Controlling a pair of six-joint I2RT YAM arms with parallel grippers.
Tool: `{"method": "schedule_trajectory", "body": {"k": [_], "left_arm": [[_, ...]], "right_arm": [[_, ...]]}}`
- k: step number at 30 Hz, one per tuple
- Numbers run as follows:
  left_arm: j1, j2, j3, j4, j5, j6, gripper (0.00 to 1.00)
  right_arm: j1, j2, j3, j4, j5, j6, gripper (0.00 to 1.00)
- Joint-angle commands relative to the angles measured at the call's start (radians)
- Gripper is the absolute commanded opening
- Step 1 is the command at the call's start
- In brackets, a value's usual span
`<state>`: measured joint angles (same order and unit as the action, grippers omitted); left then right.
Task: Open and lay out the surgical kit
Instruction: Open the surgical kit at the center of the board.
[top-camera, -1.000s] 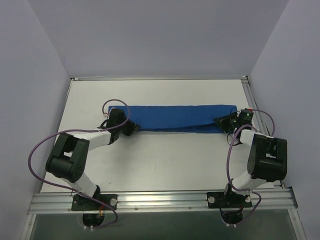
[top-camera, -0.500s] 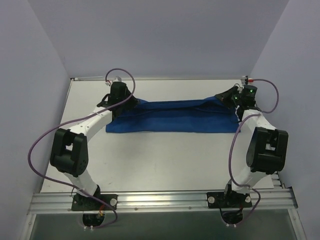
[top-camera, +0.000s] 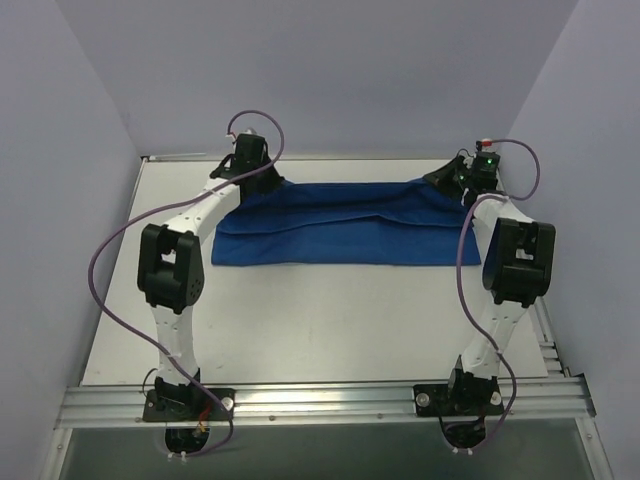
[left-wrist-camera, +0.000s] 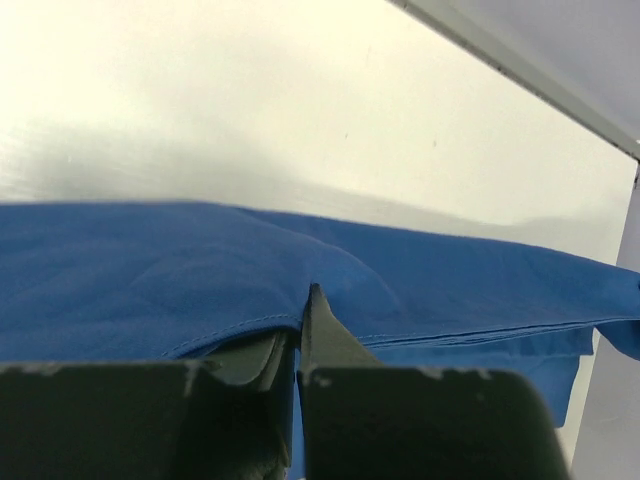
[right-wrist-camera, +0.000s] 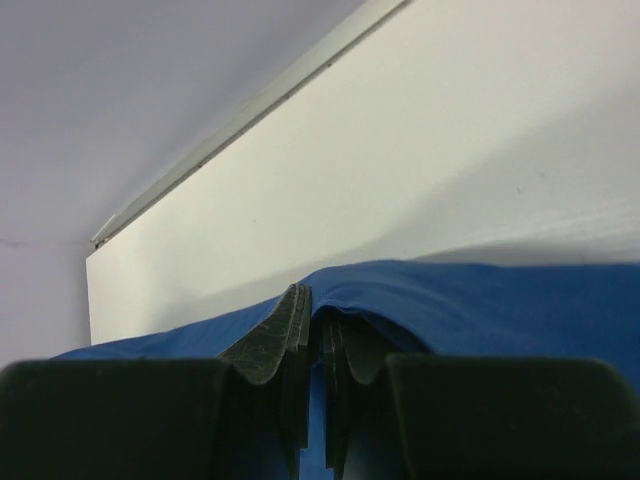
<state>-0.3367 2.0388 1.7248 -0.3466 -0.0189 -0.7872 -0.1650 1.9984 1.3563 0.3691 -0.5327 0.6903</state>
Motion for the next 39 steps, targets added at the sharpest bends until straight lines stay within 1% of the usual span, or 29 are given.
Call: {"method": "schedule_trajectory", "body": {"k": [1,4,5,8,10,12,14,16,18,19,20,21,22,23,24,25,26,27,29,30,31,32,33,34,35,36,37,38,39], "left_arm": [[0.037,0.07,0.145,-0.055,0.017,0.052,0.02],[0.051,0.148,0.244,-0.098,0.019,0.06,0.04],[0.063,0.187,0.265,-0.104,0.061,0.057,0.05],[0.085,0.262,0.349,-0.126,0.094,0.037,0.05],[0.094,0.297,0.392,-0.129,0.131,0.039,0.07],[0.106,0.356,0.472,-0.141,0.16,0.036,0.09],[0.113,0.409,0.554,-0.172,0.171,0.031,0.14],[0.125,0.441,0.61,-0.204,0.186,0.017,0.23],[0.14,0.481,0.675,-0.204,0.214,-0.012,0.34],[0.145,0.5,0.697,-0.204,0.235,-0.023,0.49],[0.148,0.504,0.737,-0.206,0.244,-0.035,0.6],[0.151,0.508,0.758,-0.213,0.25,-0.035,0.66],[0.153,0.508,0.784,-0.23,0.257,-0.032,0.69],[0.153,0.505,0.811,-0.25,0.254,-0.018,0.74],[0.153,0.497,0.853,-0.287,0.241,-0.009,0.77],[0.154,0.47,0.864,-0.304,0.212,0.002,0.85],[0.157,0.454,0.874,-0.318,0.198,0.017,0.88],[0.16,0.437,0.877,-0.359,0.182,0.019,0.98],[0.168,0.377,0.858,-0.4,0.137,0.023,0.98],[0.166,0.353,0.845,-0.448,0.114,0.023,0.97],[0.165,0.296,0.781,-0.462,0.091,0.025,0.98],[0.159,0.264,0.725,-0.462,0.079,0.017,0.98],[0.157,0.227,0.66,-0.431,0.08,0.008,0.99],[0.151,0.154,0.586,-0.411,0.088,-0.006,1.0],[0.14,0.12,0.44,-0.395,0.092,-0.035,1.0],[0.133,0.083,0.364,-0.352,0.097,-0.052,1.0],[0.128,0.013,0.29,-0.324,0.099,-0.073,0.95],[0.117,-0.021,0.145,-0.298,0.103,-0.13,0.93],[0.113,-0.055,0.075,-0.254,0.106,-0.161,0.88]], "right_arm": [[0.007,0.049,0.128,0.022,0.01,-0.037,0.0],[0.015,0.117,0.216,-0.009,0.011,-0.052,0.01],[0.018,0.147,0.234,-0.012,0.011,-0.054,0.02],[0.025,0.207,0.297,-0.016,0.017,-0.071,0.03],[0.03,0.238,0.343,-0.015,0.019,-0.078,0.03],[0.033,0.289,0.375,-0.012,0.017,-0.089,0.04],[0.033,0.333,0.42,-0.006,0.017,-0.09,0.04],[0.033,0.361,0.452,-0.002,0.02,-0.089,0.06],[0.033,0.411,0.521,-0.012,0.017,-0.087,0.16],[0.033,0.427,0.546,-0.013,0.017,-0.083,0.33],[0.032,0.454,0.594,-0.021,0.017,-0.078,0.43],[0.033,0.467,0.624,-0.03,0.019,-0.078,0.5],[0.033,0.476,0.65,-0.039,0.025,-0.08,0.62],[0.033,0.482,0.677,-0.054,0.042,-0.086,0.67],[0.035,0.481,0.728,-0.08,0.054,-0.103,0.72],[0.033,0.478,0.751,-0.097,0.072,-0.112,0.79],[0.033,0.468,0.777,-0.12,0.088,-0.12,0.84],[0.035,0.464,0.832,-0.186,0.121,-0.127,0.85],[0.035,0.432,0.86,-0.263,0.146,-0.138,0.86],[0.038,0.407,0.85,-0.298,0.149,-0.141,0.86],[0.041,0.38,0.784,-0.309,0.166,-0.138,0.86],[0.051,0.308,0.74,-0.34,0.19,-0.132,0.86],[0.056,0.271,0.689,-0.358,0.22,-0.118,0.86],[0.059,0.234,0.576,-0.364,0.252,-0.098,0.85],[0.062,0.159,0.51,-0.363,0.254,-0.048,0.84],[0.068,0.116,0.438,-0.346,0.255,-0.017,0.83],[0.073,0.078,0.294,-0.326,0.255,0.014,0.79],[0.078,0.003,0.232,-0.287,0.26,0.073,0.76],[0.087,-0.031,0.177,-0.282,0.273,0.101,0.7]]}}
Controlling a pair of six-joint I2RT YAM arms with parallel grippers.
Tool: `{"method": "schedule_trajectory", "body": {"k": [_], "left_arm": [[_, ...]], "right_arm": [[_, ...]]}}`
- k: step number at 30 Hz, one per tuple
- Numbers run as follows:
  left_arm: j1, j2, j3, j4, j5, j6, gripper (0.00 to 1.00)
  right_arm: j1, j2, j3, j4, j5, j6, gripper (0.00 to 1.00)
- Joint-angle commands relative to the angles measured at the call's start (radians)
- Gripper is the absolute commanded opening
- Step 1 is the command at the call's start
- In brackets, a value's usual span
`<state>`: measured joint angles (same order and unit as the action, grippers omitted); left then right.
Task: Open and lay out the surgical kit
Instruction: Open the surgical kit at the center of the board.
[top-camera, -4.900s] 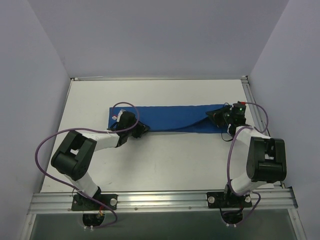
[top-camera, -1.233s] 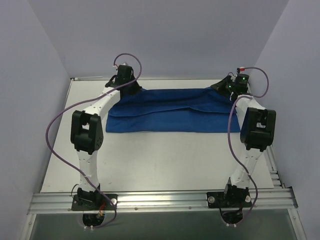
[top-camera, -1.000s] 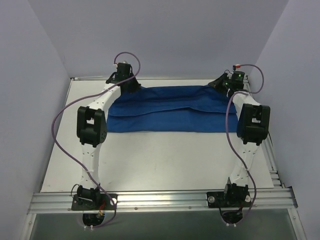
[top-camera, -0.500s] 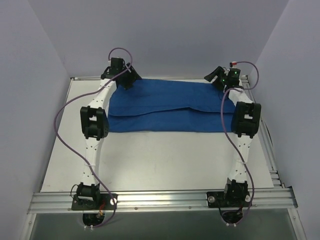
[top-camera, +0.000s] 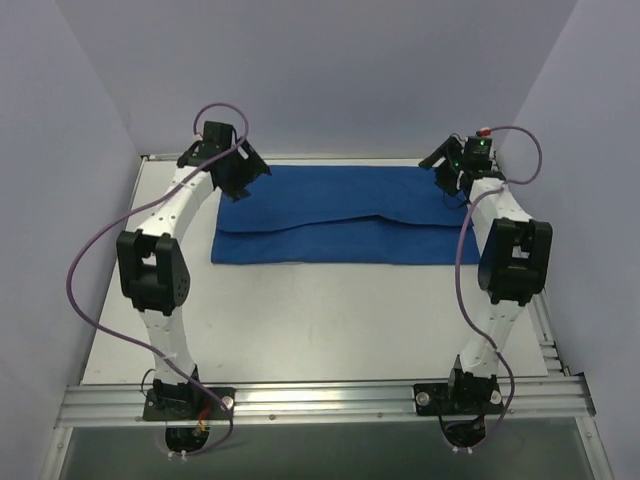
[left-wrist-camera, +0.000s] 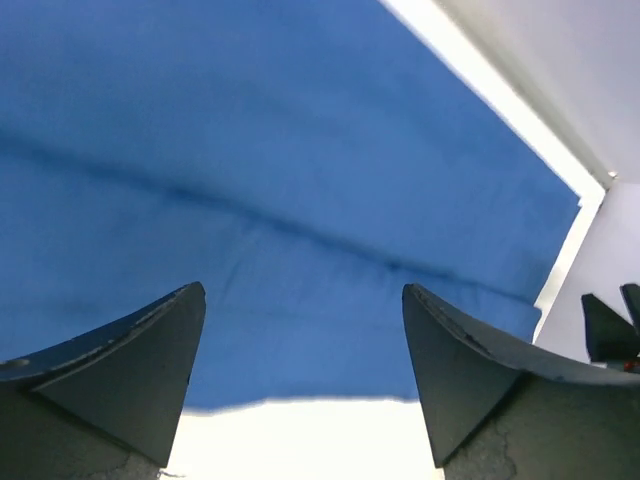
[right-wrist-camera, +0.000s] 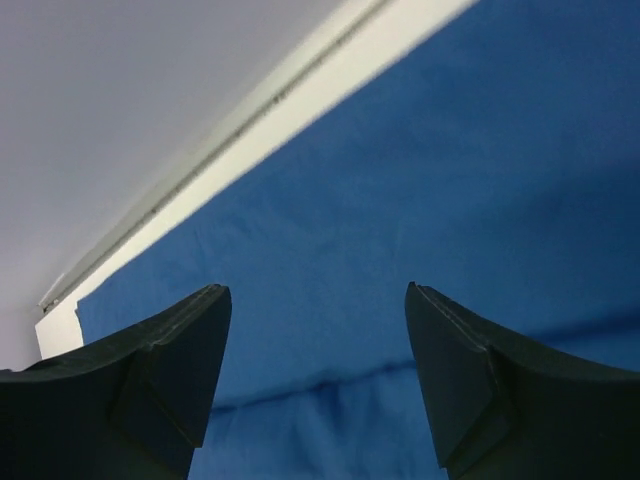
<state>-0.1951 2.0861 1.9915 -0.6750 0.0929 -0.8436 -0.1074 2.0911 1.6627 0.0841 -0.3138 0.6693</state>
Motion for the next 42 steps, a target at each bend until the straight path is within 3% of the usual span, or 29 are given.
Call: {"method": "schedule_trajectory", "body": {"k": [1,6,15,23,30,42], "left_arm": [[-0.035,-0.156,-0.25,0.086,-0.012,-0.135,0.88],[-0.055,-0.247,-0.423,0.066,-0.082,-0.196,0.88],[-0.014,-0.222,-0.493,0.003,-0.093,-0.287,0.92],[0.054,-0.172,-0.504,0.025,-0.041,-0.302,0.91],[0.059,-0.182,-0.56,0.055,-0.053,-0.345,0.9],[0.089,-0.167,-0.606,0.129,-0.051,-0.379,0.8]], "right_arm": [[0.034,-0.179,-0.177,0.008,0.076,0.142,0.69],[0.054,-0.276,-0.403,0.066,0.105,0.222,0.73],[0.043,-0.325,-0.575,0.173,0.124,0.305,0.84],[0.005,-0.269,-0.596,0.229,0.067,0.32,0.81],[-0.015,-0.327,-0.658,0.23,0.084,0.303,0.77],[-0.049,-0.33,-0.707,0.272,0.061,0.288,0.7]]}}
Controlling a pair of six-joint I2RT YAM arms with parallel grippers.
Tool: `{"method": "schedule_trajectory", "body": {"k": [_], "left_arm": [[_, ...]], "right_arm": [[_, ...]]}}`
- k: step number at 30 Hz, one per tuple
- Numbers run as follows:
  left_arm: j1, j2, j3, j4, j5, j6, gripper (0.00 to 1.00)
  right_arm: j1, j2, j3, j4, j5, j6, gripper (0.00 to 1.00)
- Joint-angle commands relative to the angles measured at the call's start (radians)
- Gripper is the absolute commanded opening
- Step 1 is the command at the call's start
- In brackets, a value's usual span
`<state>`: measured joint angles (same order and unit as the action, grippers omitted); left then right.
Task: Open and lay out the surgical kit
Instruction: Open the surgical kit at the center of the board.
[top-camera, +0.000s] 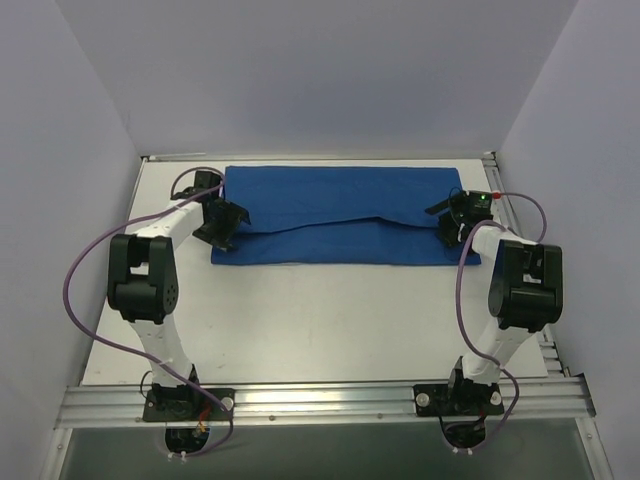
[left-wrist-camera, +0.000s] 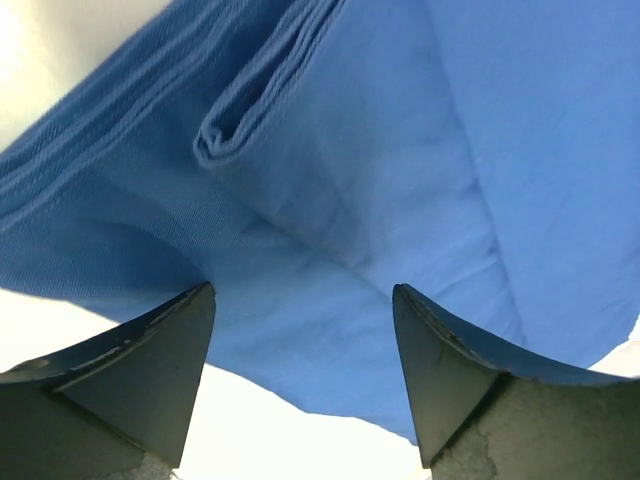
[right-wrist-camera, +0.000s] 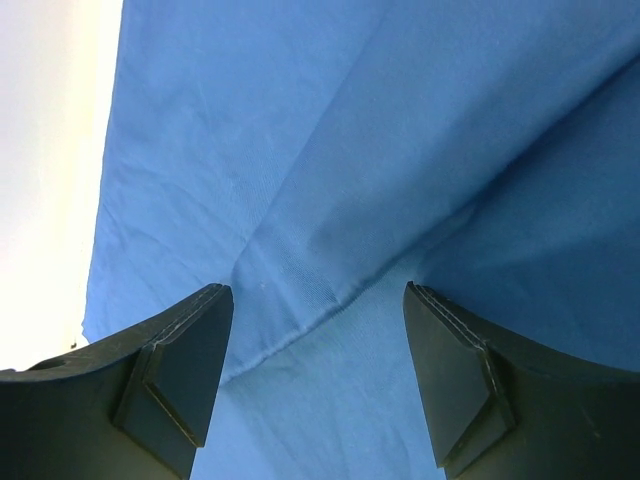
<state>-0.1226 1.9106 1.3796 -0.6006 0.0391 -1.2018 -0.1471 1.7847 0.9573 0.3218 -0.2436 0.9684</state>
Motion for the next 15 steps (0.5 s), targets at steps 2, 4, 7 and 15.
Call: {"method": "schedule_trajectory", "body": {"k": [2,4,7,15], "left_arm": [[0.031,0.011,-0.004,0.085,0.007,-0.028,0.76],[0.035,0.013,-0.01,0.107,0.004,-0.039,0.74],[0.041,0.024,-0.005,0.131,0.005,-0.048,0.68],[0.055,0.076,0.013,0.179,0.038,-0.056,0.49]], "right_arm": [[-0.009,-0.016,0.001,0.051,-0.02,-0.013,0.69],[-0.011,-0.004,0.007,0.056,-0.026,-0.014,0.69],[-0.012,0.008,0.012,0.062,-0.031,-0.02,0.69],[-0.019,0.012,0.012,0.068,-0.036,-0.037,0.67]]}}
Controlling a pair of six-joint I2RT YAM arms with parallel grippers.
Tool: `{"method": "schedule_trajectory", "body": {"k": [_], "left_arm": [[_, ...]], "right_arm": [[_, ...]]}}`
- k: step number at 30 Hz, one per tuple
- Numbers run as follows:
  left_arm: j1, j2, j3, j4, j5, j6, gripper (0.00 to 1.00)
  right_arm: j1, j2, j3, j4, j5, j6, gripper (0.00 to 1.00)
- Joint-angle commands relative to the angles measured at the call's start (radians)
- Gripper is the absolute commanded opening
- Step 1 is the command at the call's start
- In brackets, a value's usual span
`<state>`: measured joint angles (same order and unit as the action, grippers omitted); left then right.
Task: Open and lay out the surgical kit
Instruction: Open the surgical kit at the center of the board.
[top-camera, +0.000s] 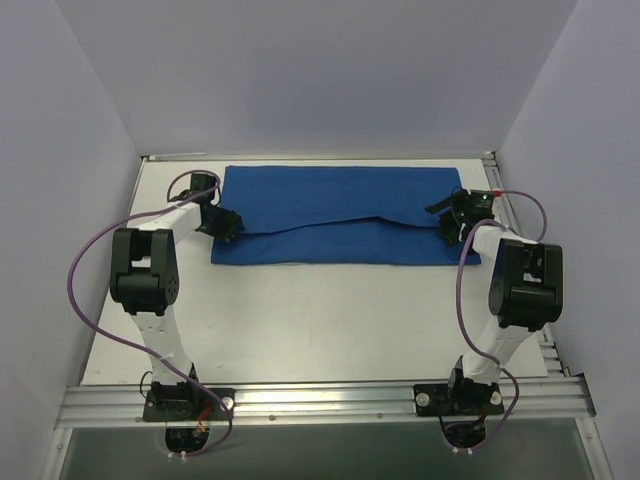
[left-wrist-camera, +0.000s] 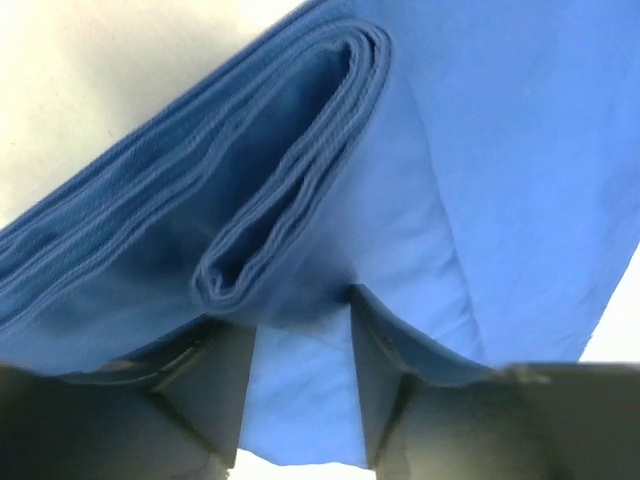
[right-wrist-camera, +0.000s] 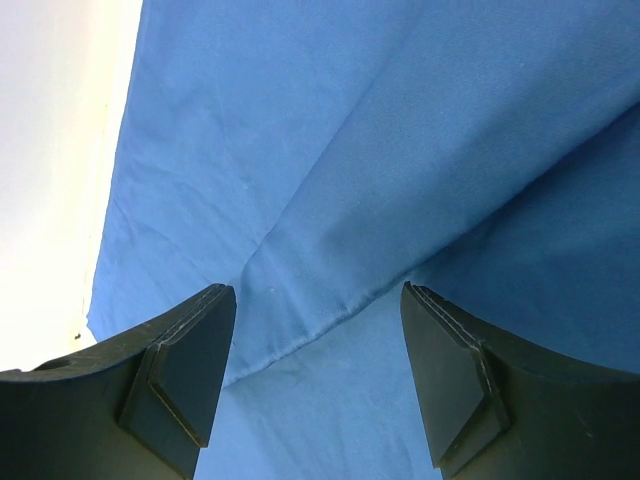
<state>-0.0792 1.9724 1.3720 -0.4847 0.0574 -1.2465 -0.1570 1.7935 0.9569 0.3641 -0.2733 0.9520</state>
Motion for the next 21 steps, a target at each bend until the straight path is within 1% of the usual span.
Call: {"method": "schedule_trajectory", "body": {"k": [1,2,6,8,10,16,21], "left_arm": [[0.013,0.017,0.021,0.075,0.031,-0.01,0.35],[0.013,0.016,0.019,0.083,0.036,-0.008,0.28],[0.013,0.005,0.007,0.095,0.035,-0.005,0.09],[0.013,-0.001,0.007,0.093,0.036,-0.001,0.02],[0.013,-0.007,0.003,0.098,0.044,0.001,0.02],[0.013,-0.015,-0.002,0.11,0.062,0.009,0.02],[0.013,-0.023,-0.016,0.129,0.082,0.007,0.02]], "right_arm": [[-0.009,0.001,0.013,0.024,-0.006,-0.022,0.67],[-0.01,-0.002,0.011,0.024,-0.006,-0.025,0.67],[-0.019,-0.017,0.003,0.01,-0.004,-0.032,0.67],[-0.024,-0.02,0.002,0.007,-0.006,-0.035,0.68],[-0.026,-0.022,-0.001,0.004,-0.013,-0.036,0.7],[-0.03,-0.039,-0.013,-0.008,-0.012,-0.05,0.71],[-0.053,-0.013,-0.012,0.009,-0.014,-0.052,0.67]]}}
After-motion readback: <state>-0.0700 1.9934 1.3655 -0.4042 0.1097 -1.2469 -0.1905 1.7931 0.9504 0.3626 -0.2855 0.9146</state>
